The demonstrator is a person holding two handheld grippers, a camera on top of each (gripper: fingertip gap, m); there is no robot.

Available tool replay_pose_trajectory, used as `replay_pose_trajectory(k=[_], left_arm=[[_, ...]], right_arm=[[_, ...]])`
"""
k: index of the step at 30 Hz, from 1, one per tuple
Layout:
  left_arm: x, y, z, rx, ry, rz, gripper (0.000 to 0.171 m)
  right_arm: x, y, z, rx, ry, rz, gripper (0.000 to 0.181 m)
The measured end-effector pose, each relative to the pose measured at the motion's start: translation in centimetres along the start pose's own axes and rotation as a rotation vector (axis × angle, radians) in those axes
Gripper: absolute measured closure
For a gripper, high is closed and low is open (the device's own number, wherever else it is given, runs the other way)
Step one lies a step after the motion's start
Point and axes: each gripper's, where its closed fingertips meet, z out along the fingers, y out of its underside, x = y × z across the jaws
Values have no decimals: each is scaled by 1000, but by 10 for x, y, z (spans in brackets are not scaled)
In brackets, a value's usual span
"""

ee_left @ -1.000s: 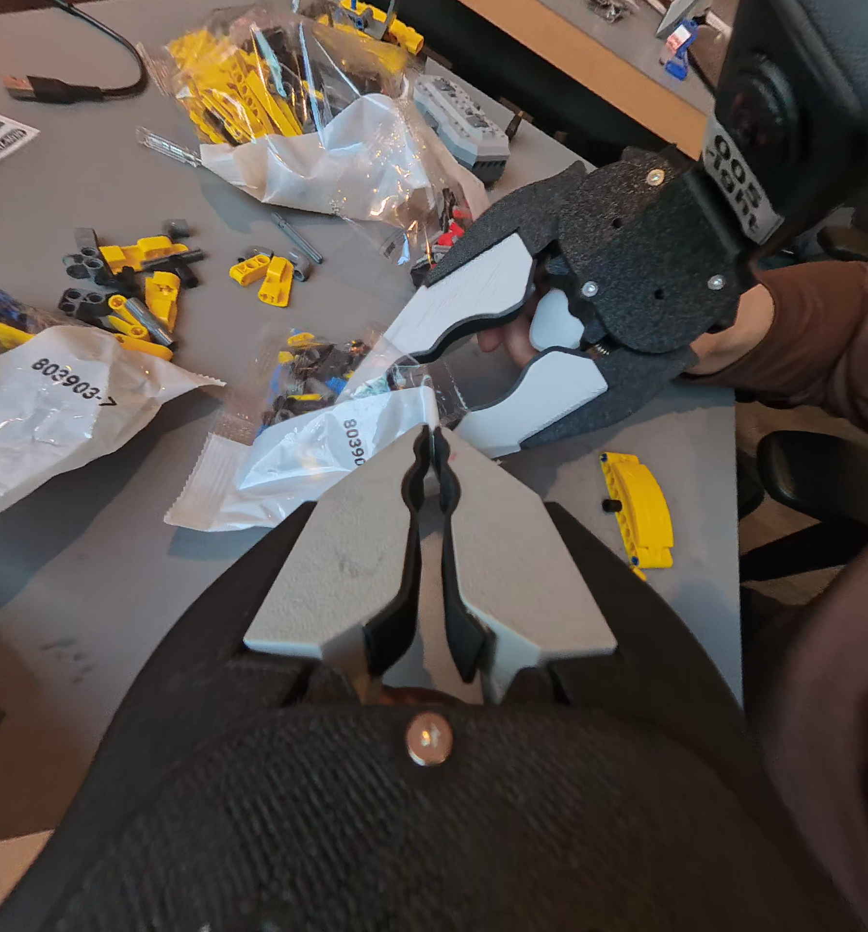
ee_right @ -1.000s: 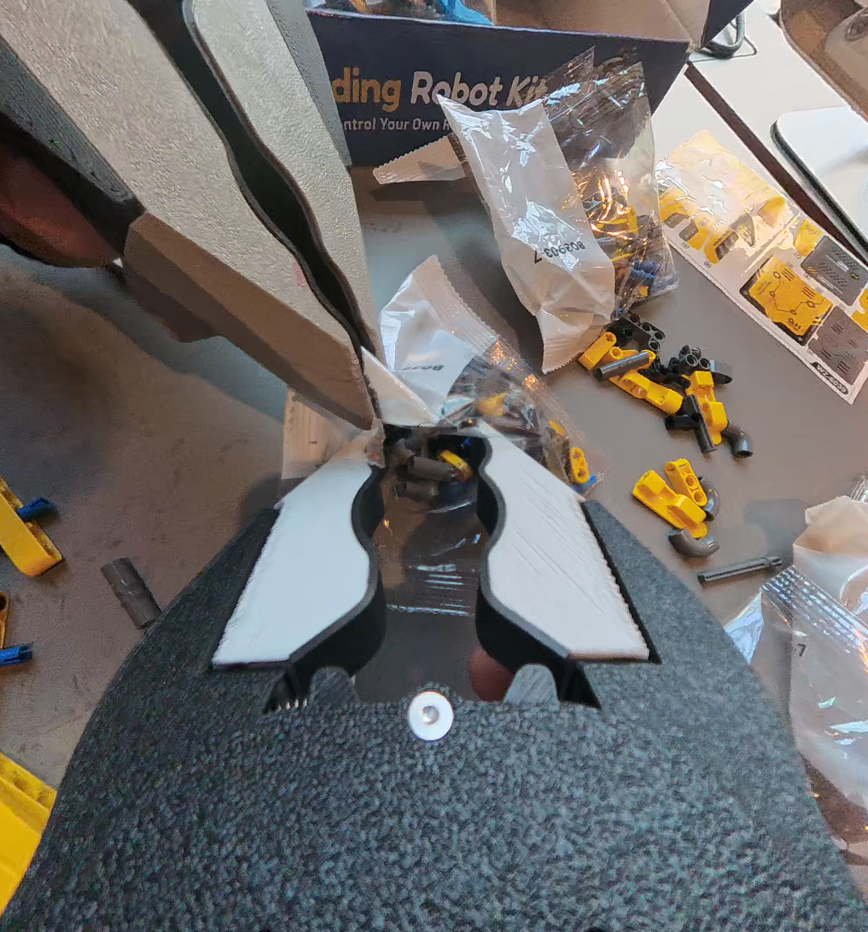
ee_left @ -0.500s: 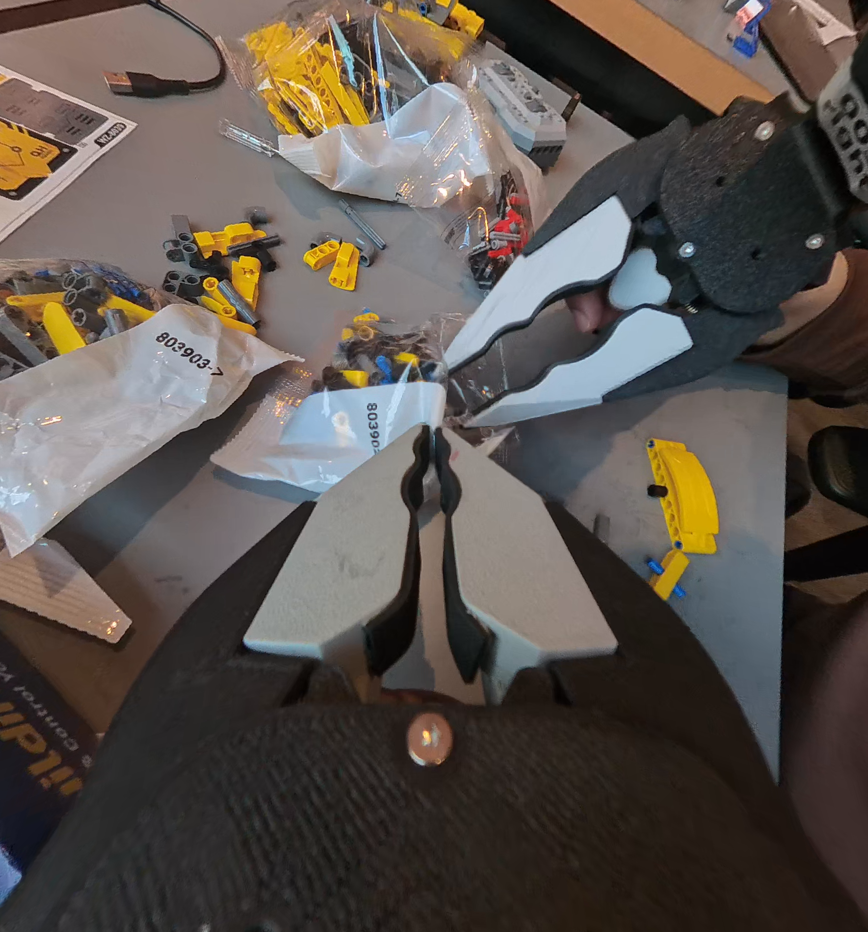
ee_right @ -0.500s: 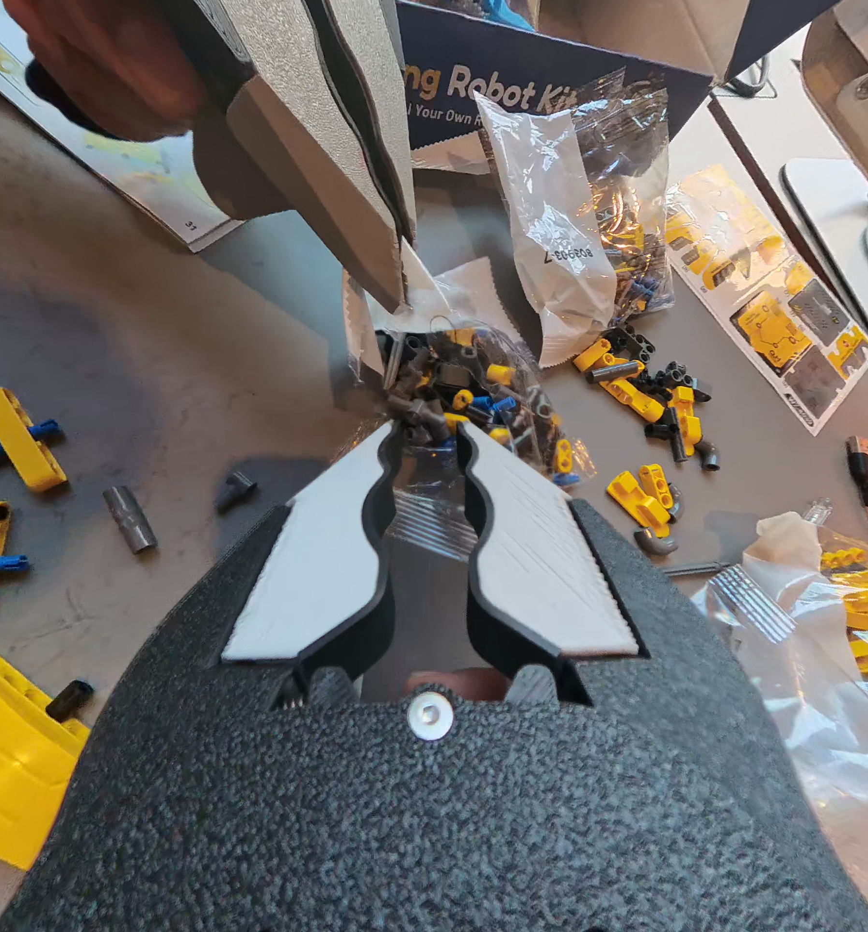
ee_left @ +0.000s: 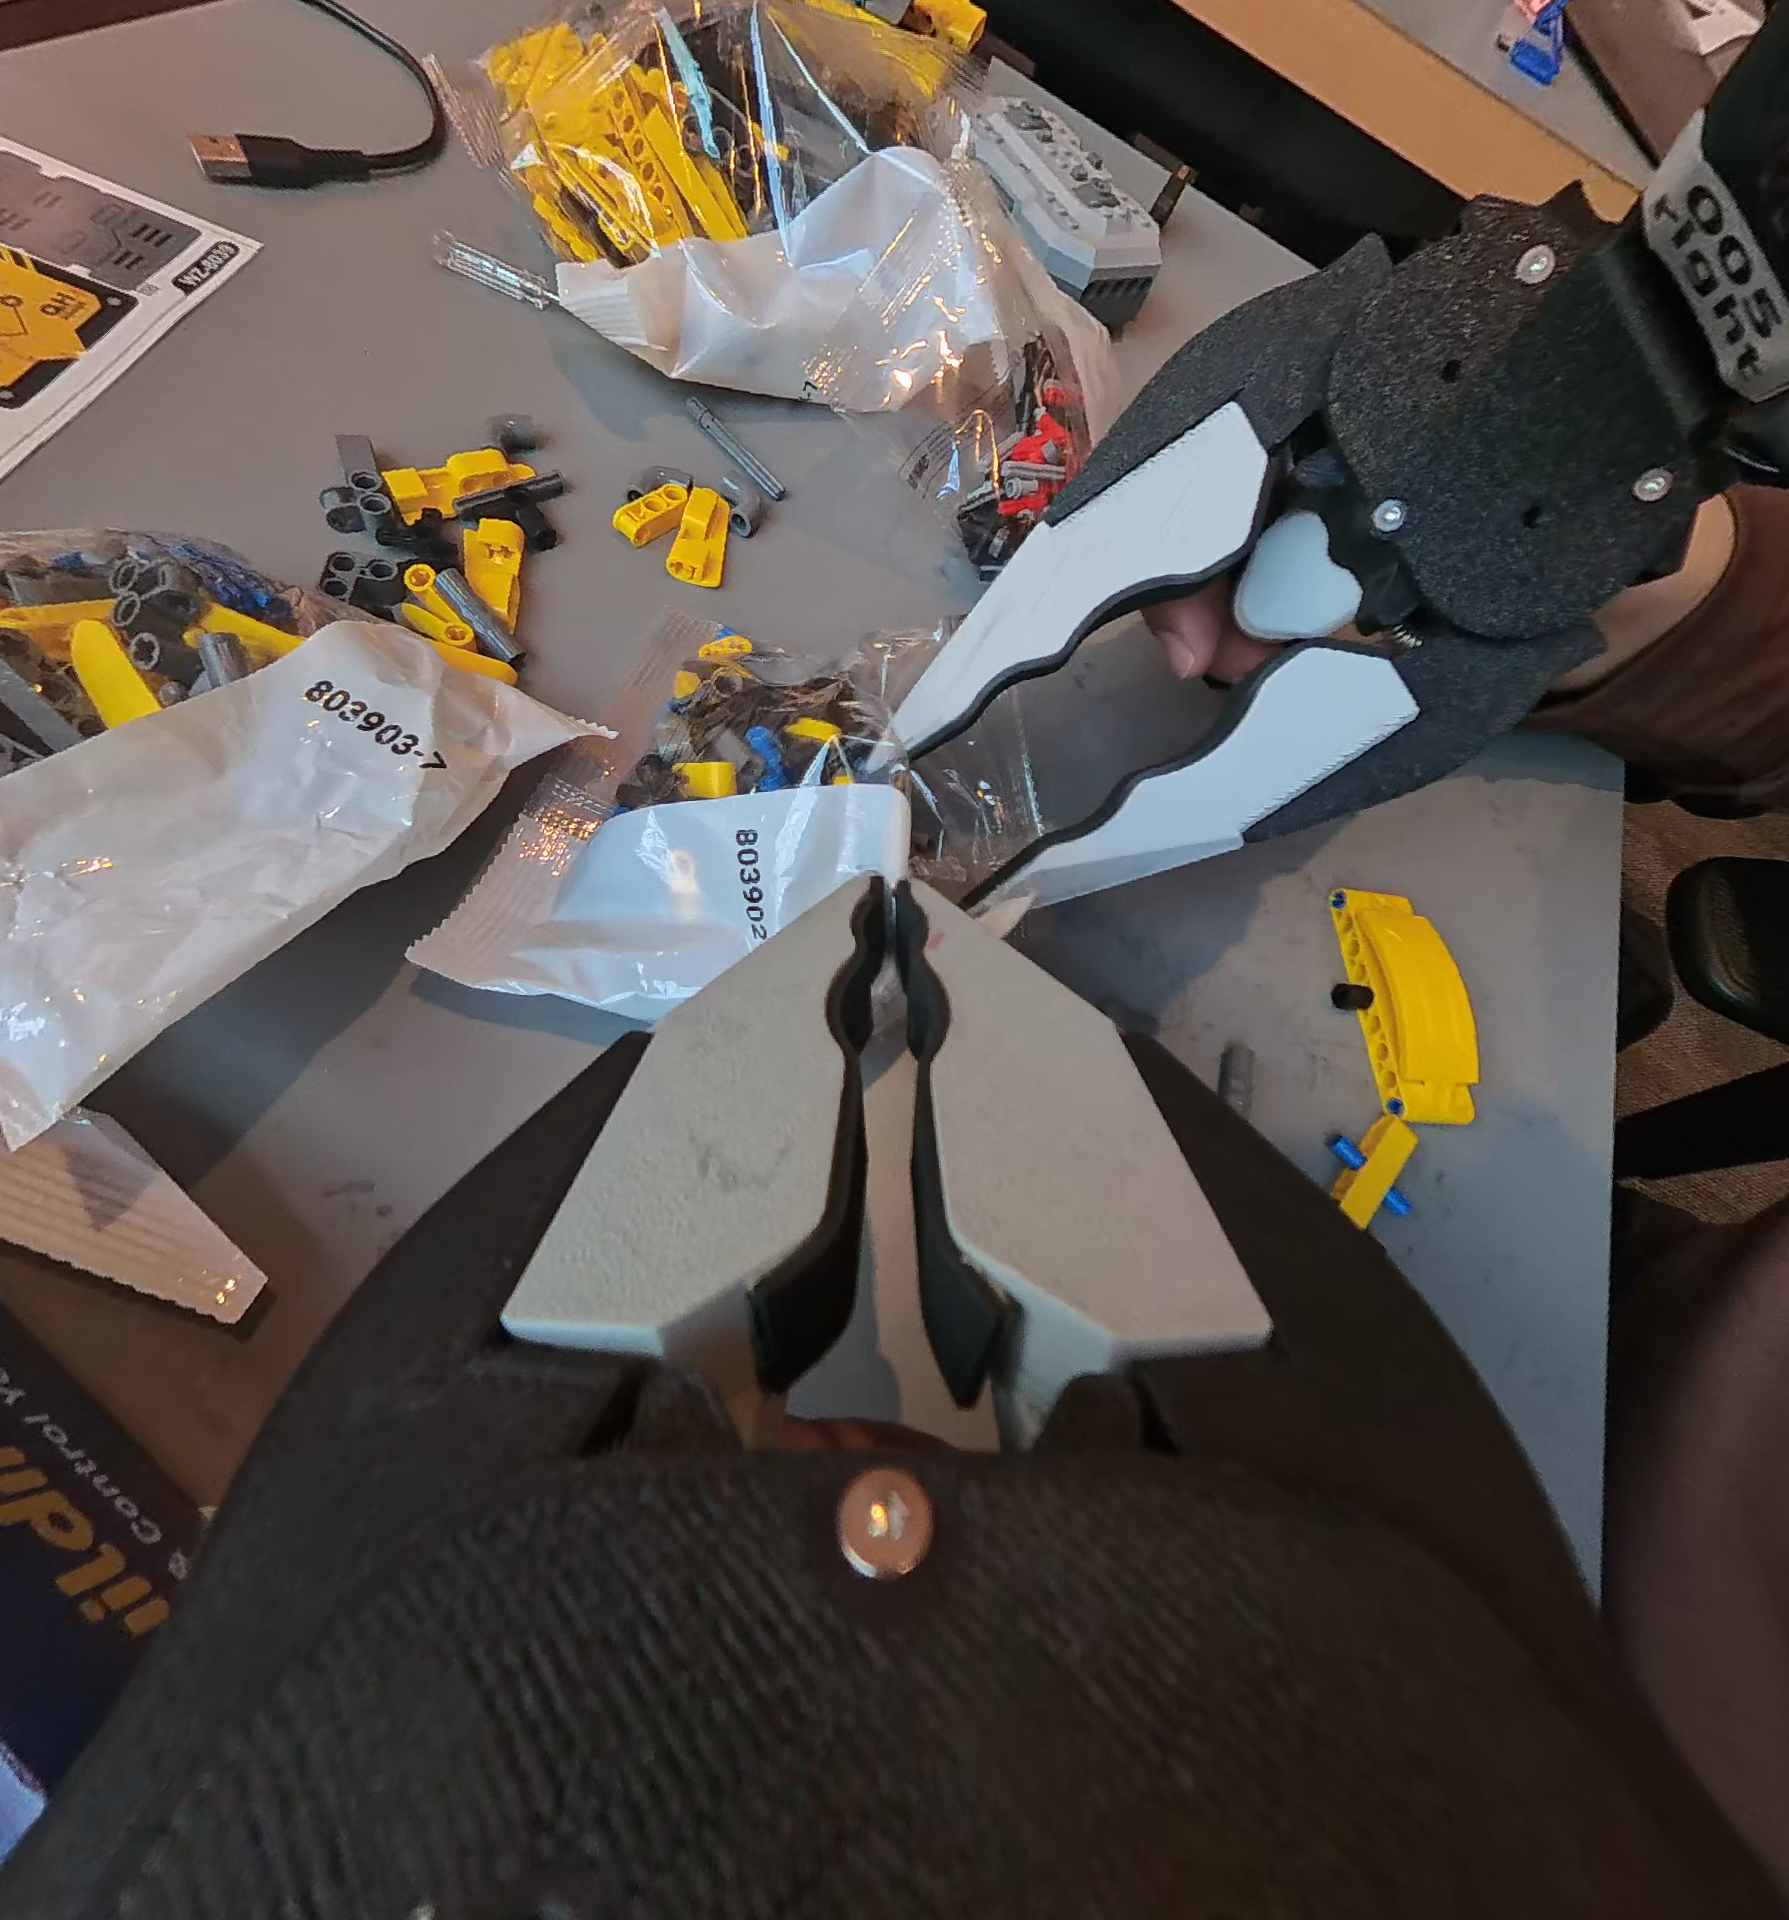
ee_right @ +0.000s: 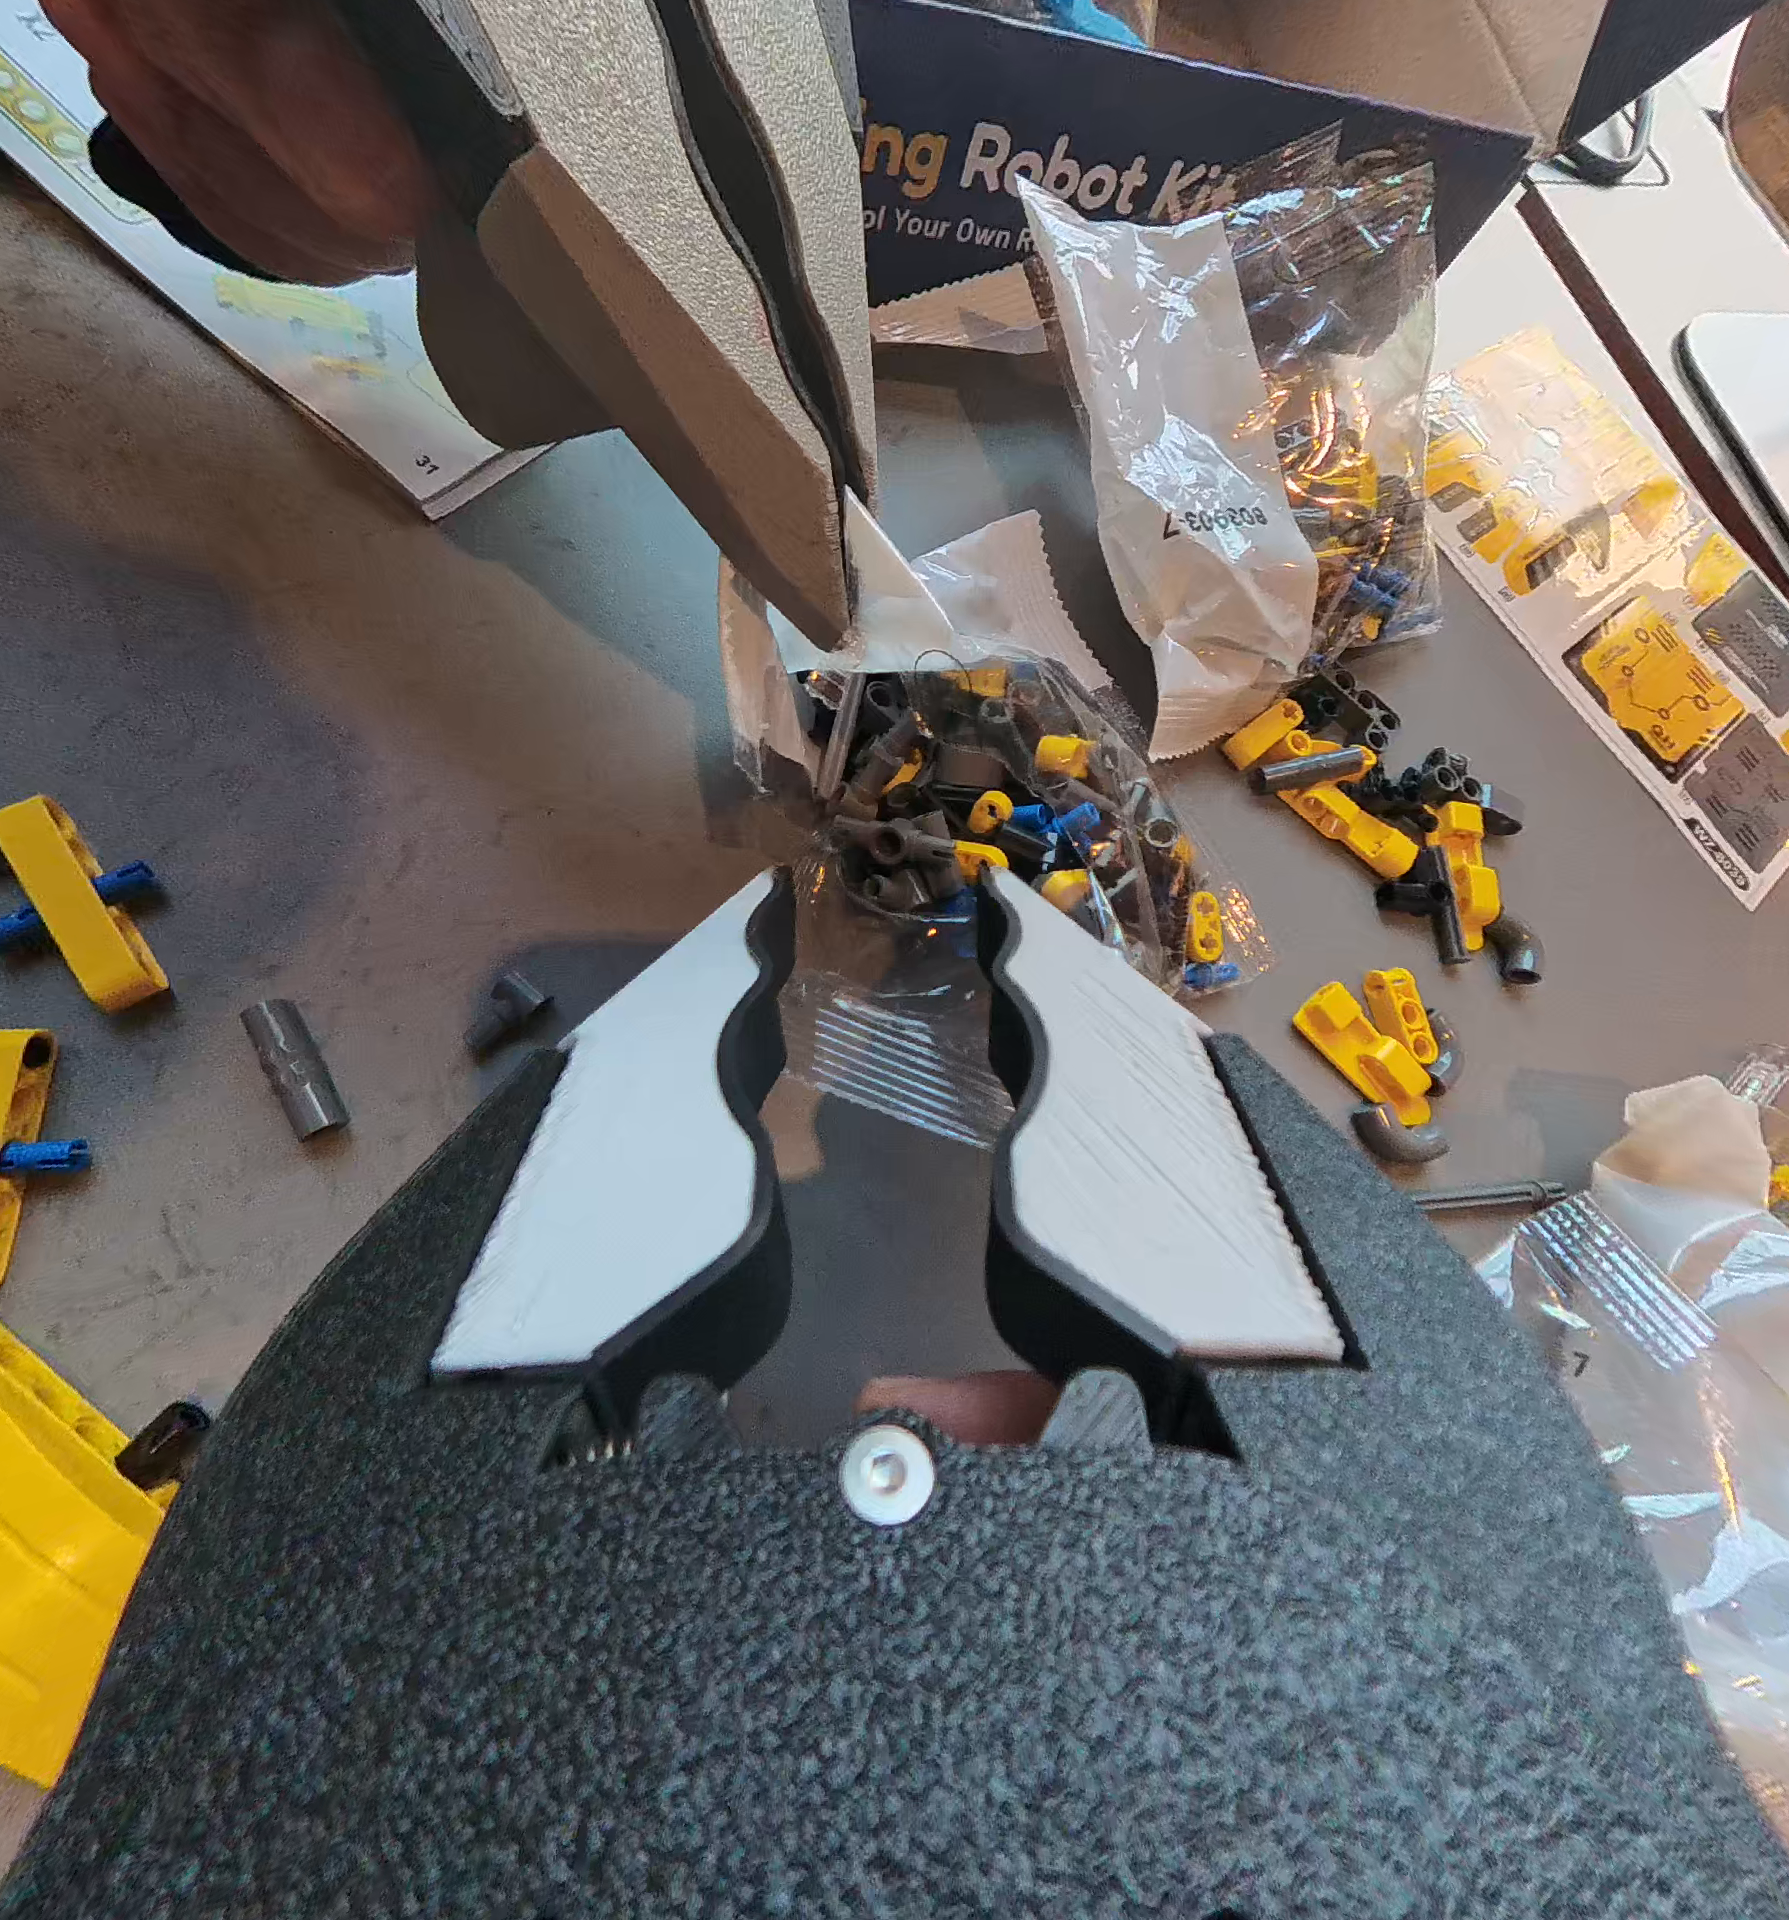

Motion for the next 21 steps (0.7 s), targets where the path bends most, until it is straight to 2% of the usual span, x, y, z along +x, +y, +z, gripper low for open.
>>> replay_pose_trajectory(k=[6, 11, 13, 15, 20, 21], left_arm=[[3, 2, 2, -8, 20, -1, 171], [-1, -1, -1, 5, 2, -7, 171], [-3, -1, -2, 8, 0, -11, 171], [-2, -1, -2, 7, 2, -12, 171], [0, 1, 0, -2, 5, -2, 171], [0, 1, 0, -2, 3, -1, 171]], right_arm=[[-5, 3, 7, -7, -20, 19, 146], [2, -10, -13, 51, -39, -2, 148], [-12, -15, -24, 87, -154, -38, 160], [-34, -9, -30, 72, -275, -103, 162], [-67, 13, -18, -17, -368, -221, 155], [-71, 14, -18, -14, -381, -227, 161]])
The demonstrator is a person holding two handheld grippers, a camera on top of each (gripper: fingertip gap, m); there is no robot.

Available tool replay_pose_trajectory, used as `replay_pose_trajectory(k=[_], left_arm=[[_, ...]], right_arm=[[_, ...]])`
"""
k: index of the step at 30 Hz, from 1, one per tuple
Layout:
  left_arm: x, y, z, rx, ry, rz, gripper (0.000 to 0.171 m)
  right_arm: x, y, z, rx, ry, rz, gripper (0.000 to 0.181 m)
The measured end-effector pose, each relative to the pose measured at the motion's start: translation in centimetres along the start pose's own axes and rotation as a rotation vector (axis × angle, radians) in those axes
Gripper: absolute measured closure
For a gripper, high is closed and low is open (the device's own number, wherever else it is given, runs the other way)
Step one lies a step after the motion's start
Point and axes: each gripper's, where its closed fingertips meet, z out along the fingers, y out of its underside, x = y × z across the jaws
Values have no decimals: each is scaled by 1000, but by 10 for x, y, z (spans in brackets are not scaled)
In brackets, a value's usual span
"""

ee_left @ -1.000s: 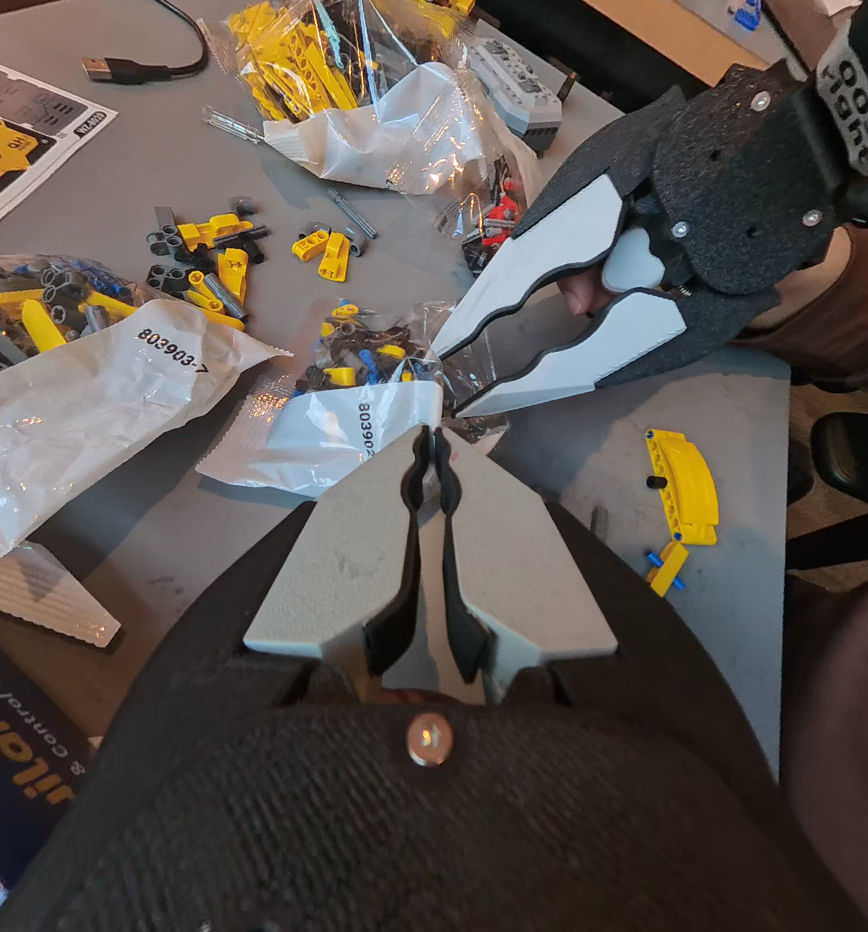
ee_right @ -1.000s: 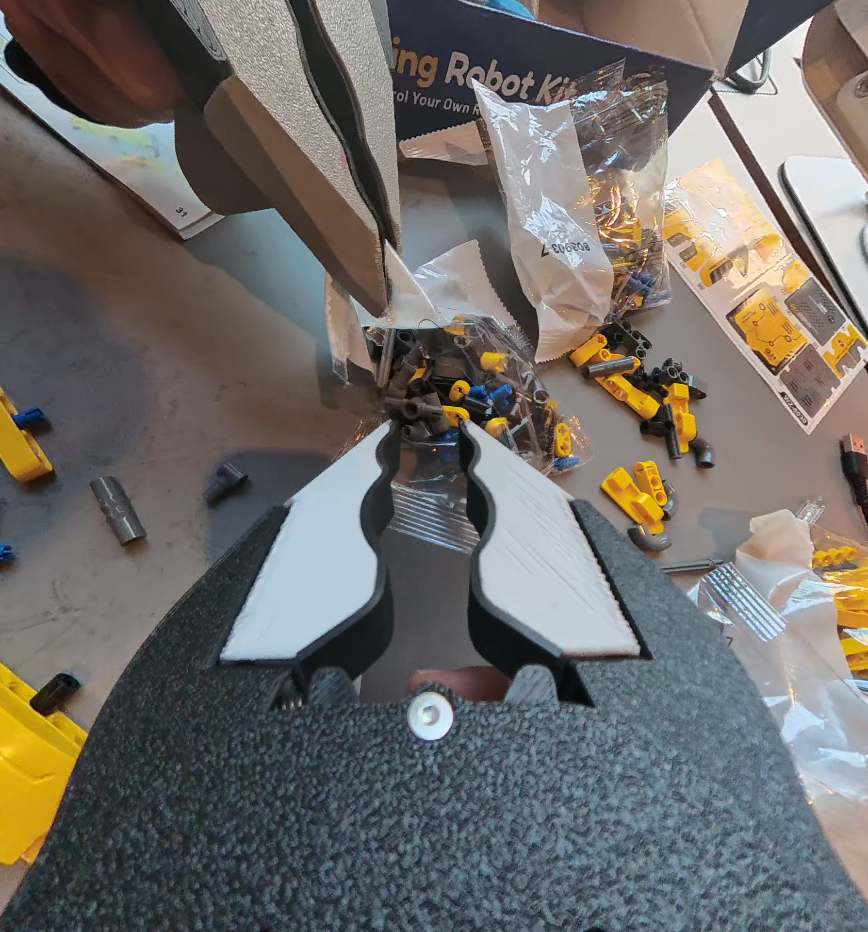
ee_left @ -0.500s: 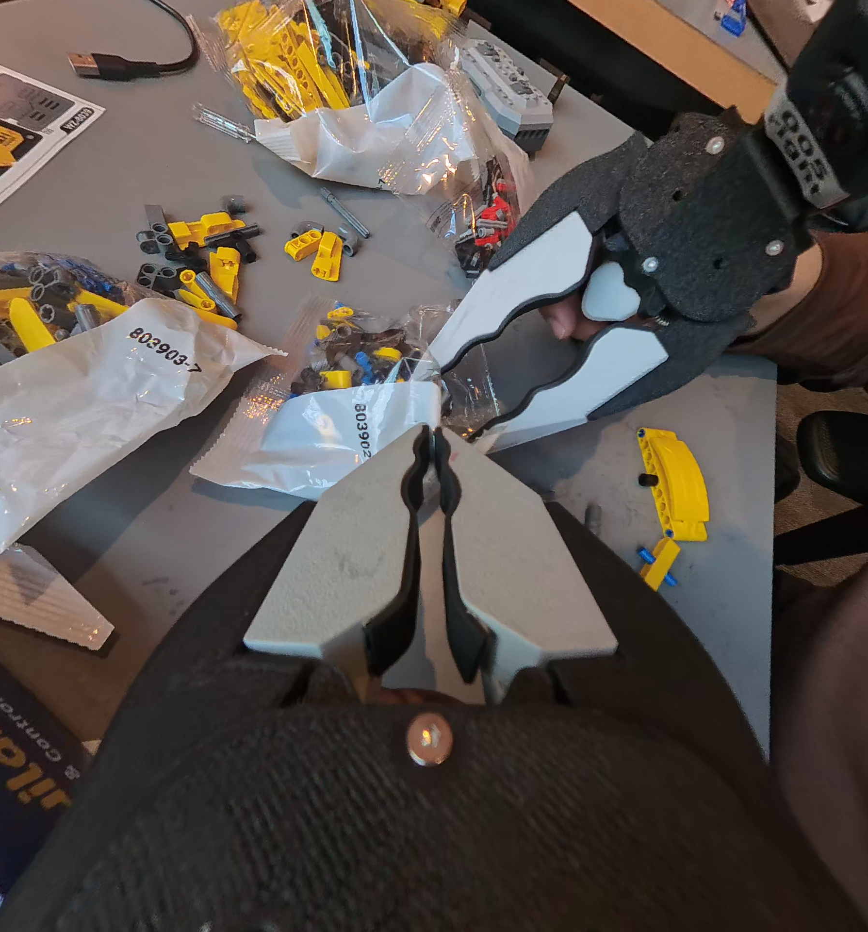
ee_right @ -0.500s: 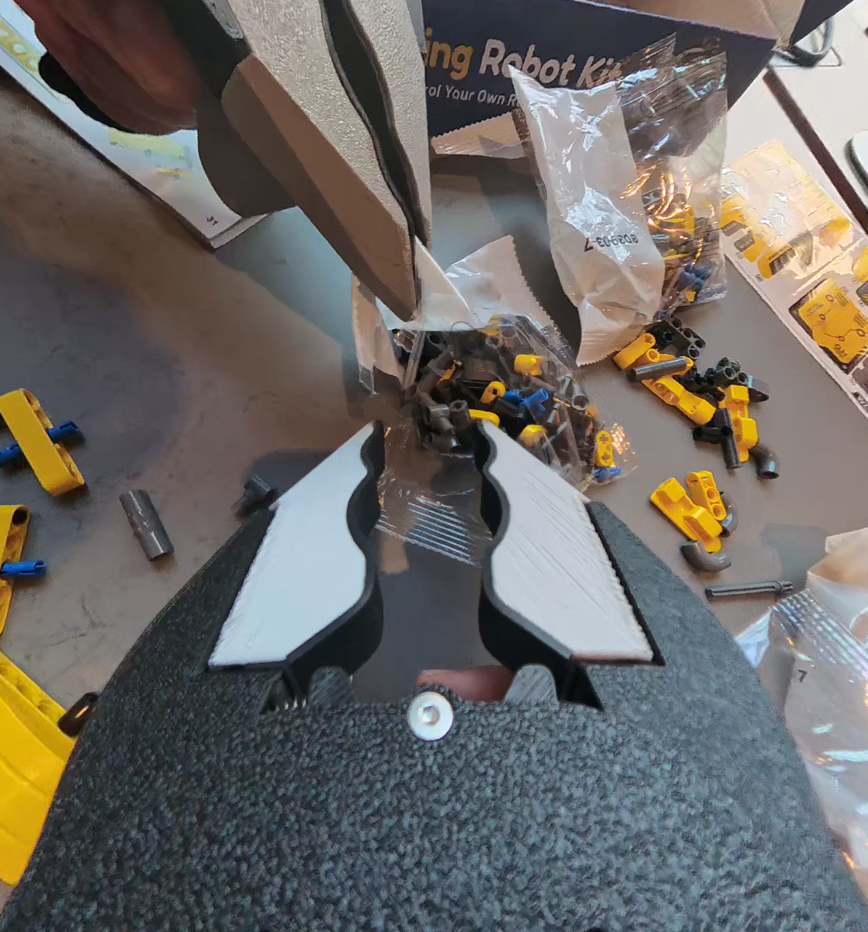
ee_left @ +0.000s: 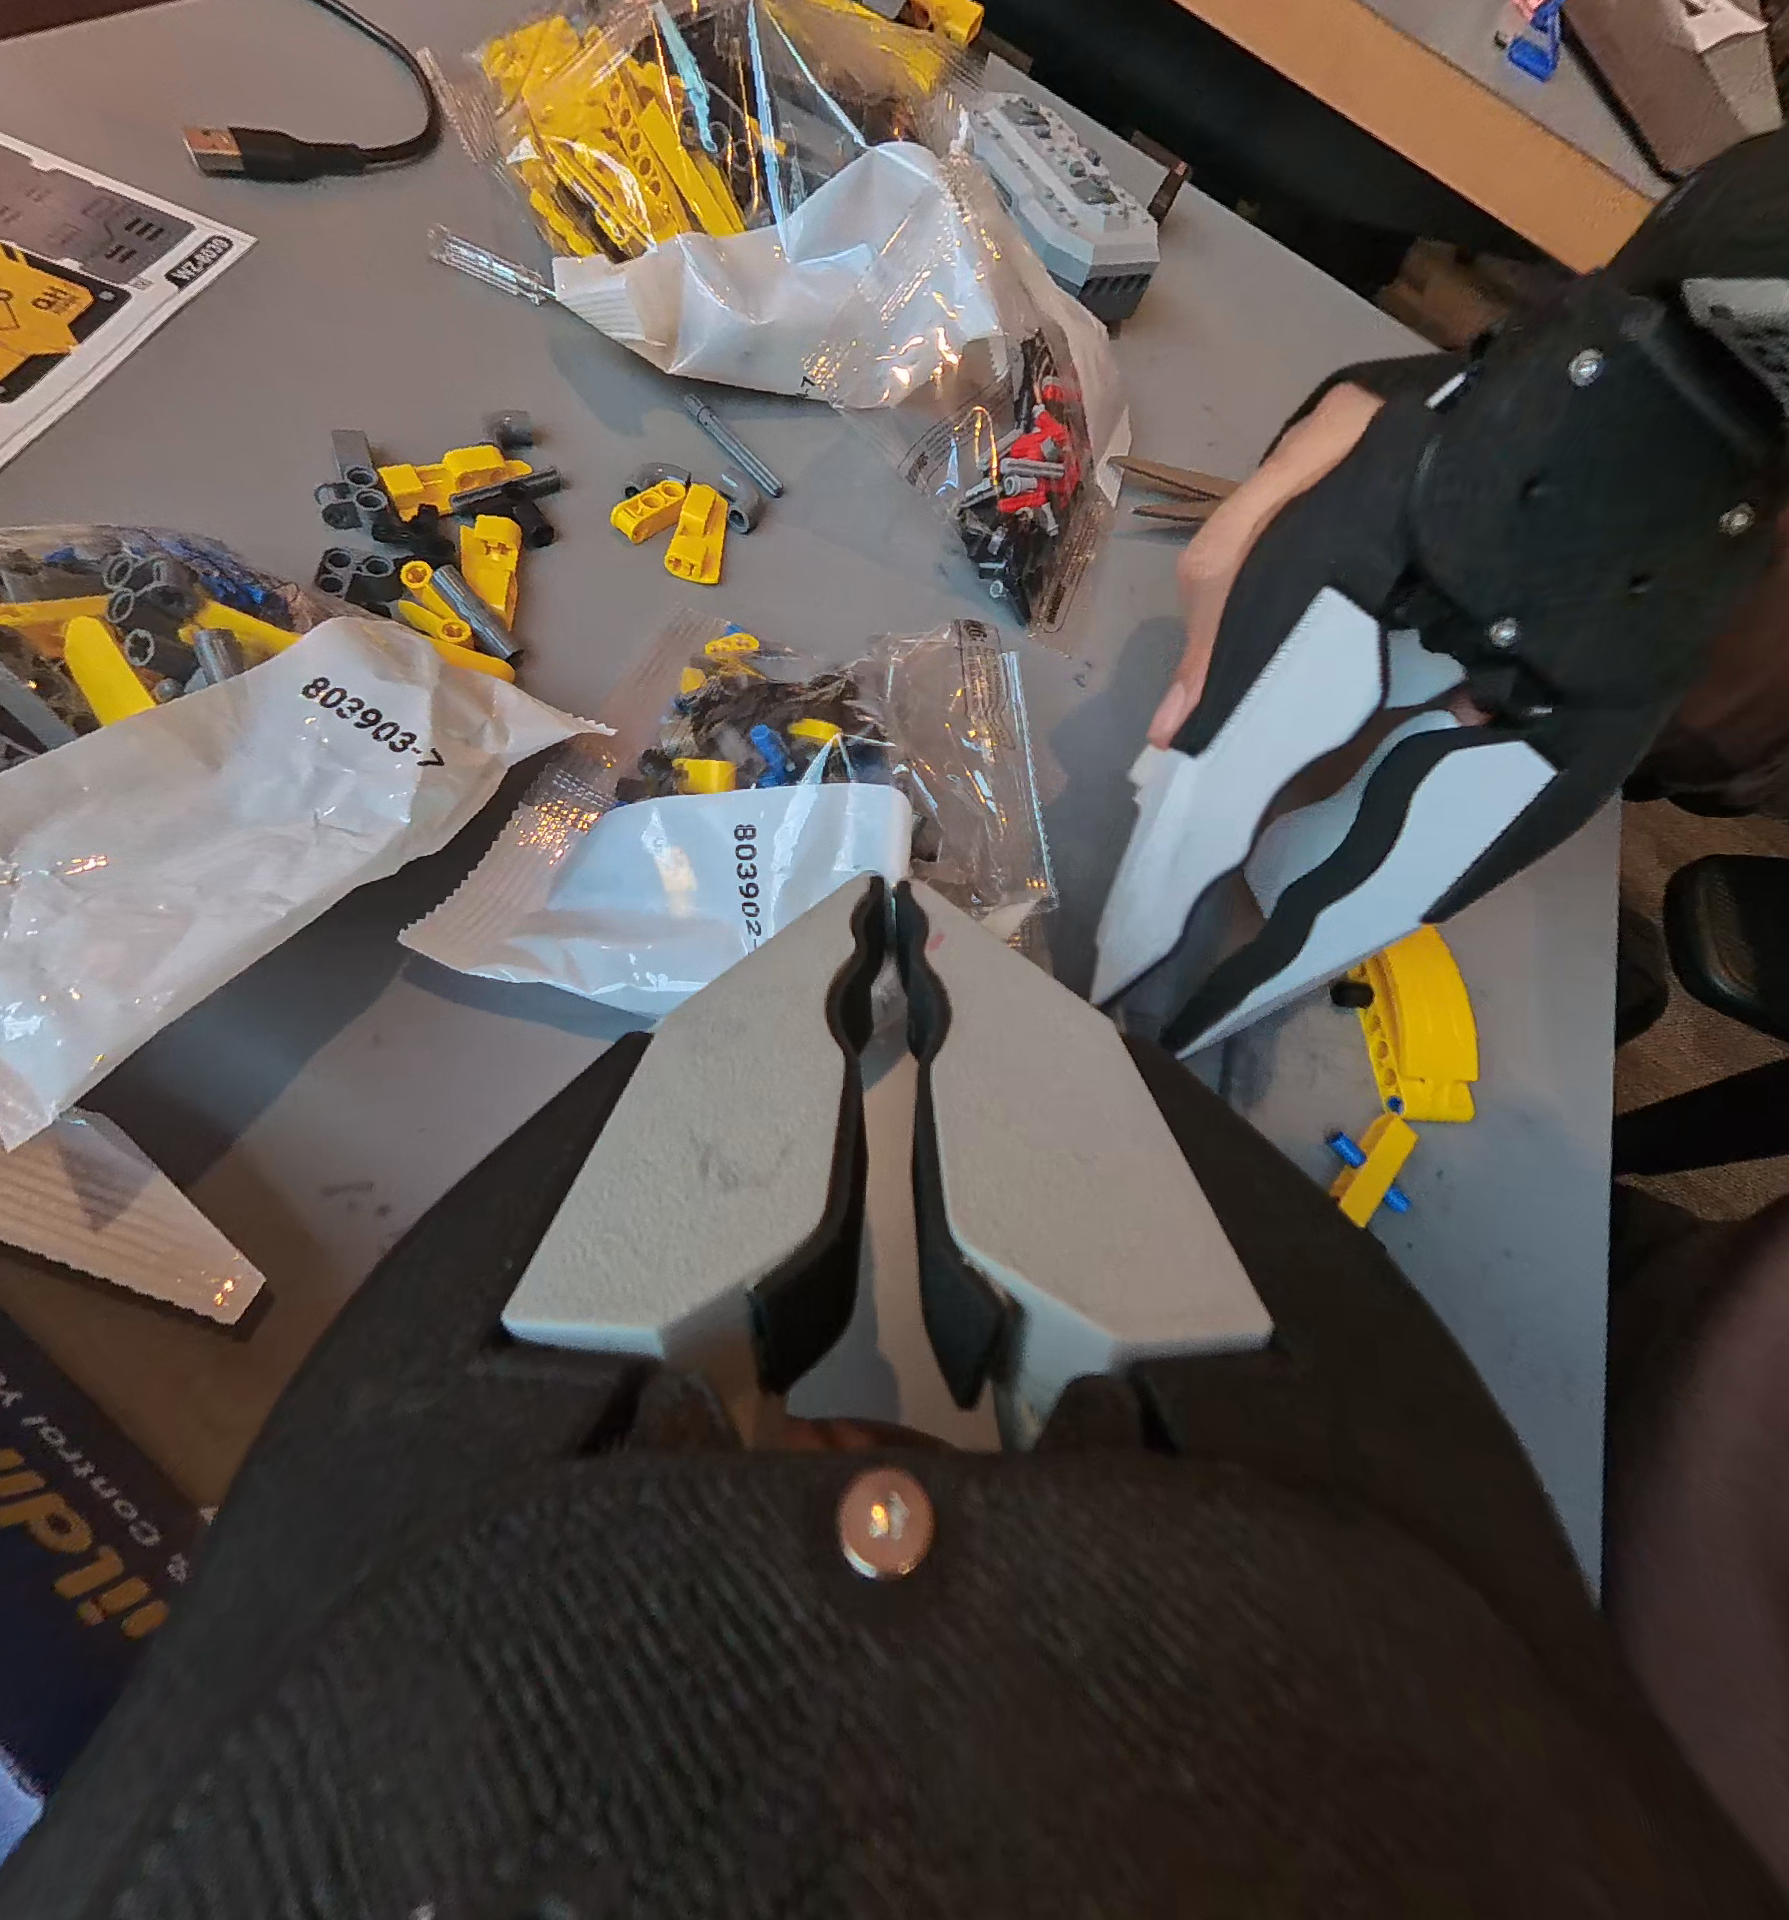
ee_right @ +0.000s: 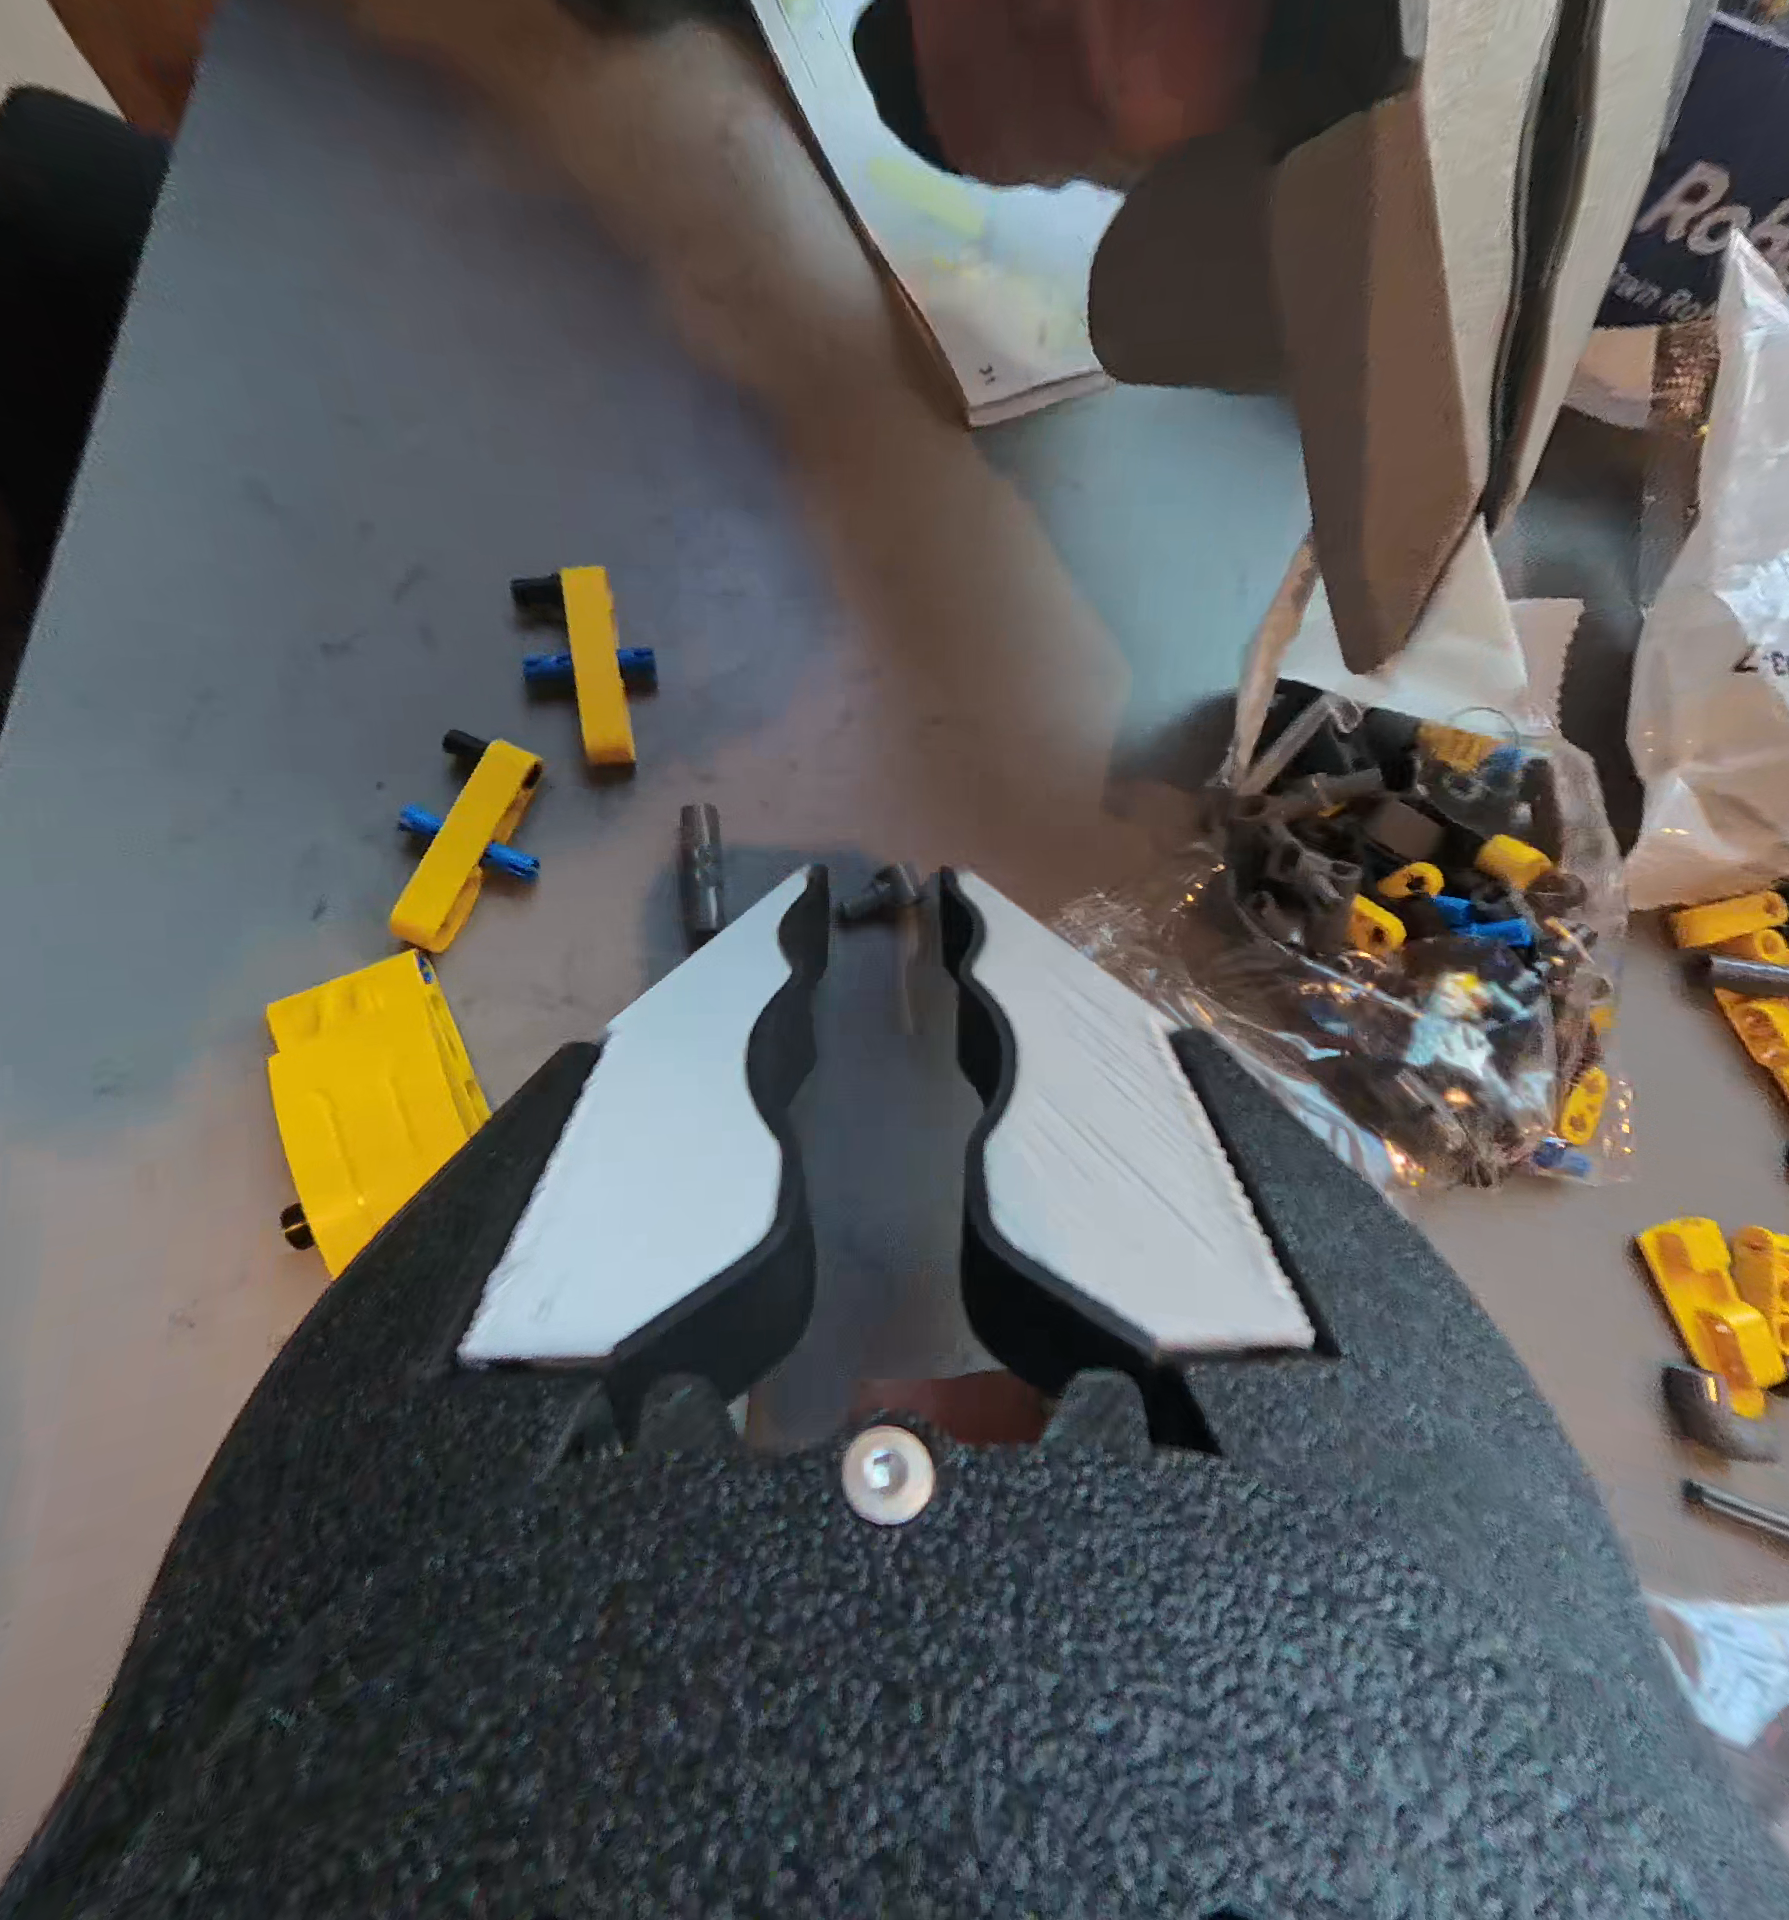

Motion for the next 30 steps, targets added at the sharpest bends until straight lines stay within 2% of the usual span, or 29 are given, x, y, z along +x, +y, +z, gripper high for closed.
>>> replay_pose_trajectory(k=[2, 7, 11, 14, 18, 25, 27, 30], left_arm=[[0, -1, 0, 2, -1, -1, 171], [-2, 0, -1, 3, -3, -5, 171], [-6, -3, -4, 18, -20, -12, 171], [-9, -4, -6, 22, -30, -9, 171], [-11, -4, -8, 21, -38, -1, 171], [-9, 1, -8, -11, -14, 15, 171], [-8, 1, -9, -12, -13, 20, 171], [-7, 1, -8, -8, -9, 15, 171]], right_arm=[[0, 0, 0, 1, -4, 7, 170], [9, 9, -6, -38, 29, 1, 172], [37, 35, -25, -147, 147, 28, 172], [49, 48, -35, -181, 174, 105, 172], [63, 59, -44, -227, 258, 108, 171], [64, 51, -46, -170, 253, 145, 163], [67, 41, -53, -114, 266, 161, 162], [66, 11, -63, 53, 242, 198, 163]])
